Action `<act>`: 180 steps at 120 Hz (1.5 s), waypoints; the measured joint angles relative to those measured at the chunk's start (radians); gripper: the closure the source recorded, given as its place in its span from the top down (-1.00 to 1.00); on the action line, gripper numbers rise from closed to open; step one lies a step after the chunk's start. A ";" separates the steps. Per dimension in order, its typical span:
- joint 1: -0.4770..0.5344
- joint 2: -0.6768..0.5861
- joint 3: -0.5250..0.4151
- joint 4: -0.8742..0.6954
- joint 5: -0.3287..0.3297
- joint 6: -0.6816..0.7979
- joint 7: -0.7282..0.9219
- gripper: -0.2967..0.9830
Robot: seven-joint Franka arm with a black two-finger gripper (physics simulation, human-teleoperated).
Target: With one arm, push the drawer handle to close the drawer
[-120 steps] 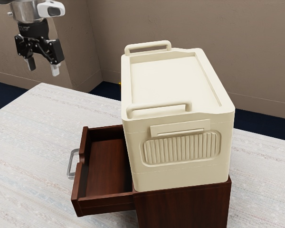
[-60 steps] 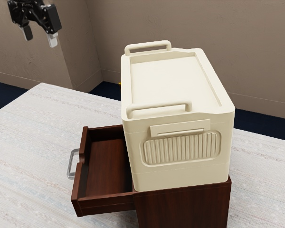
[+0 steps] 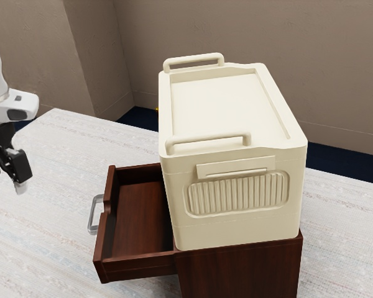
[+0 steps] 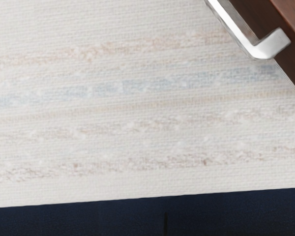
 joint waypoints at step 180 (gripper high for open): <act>-0.081 0.356 0.009 -0.200 -0.051 0.708 0.897 -0.64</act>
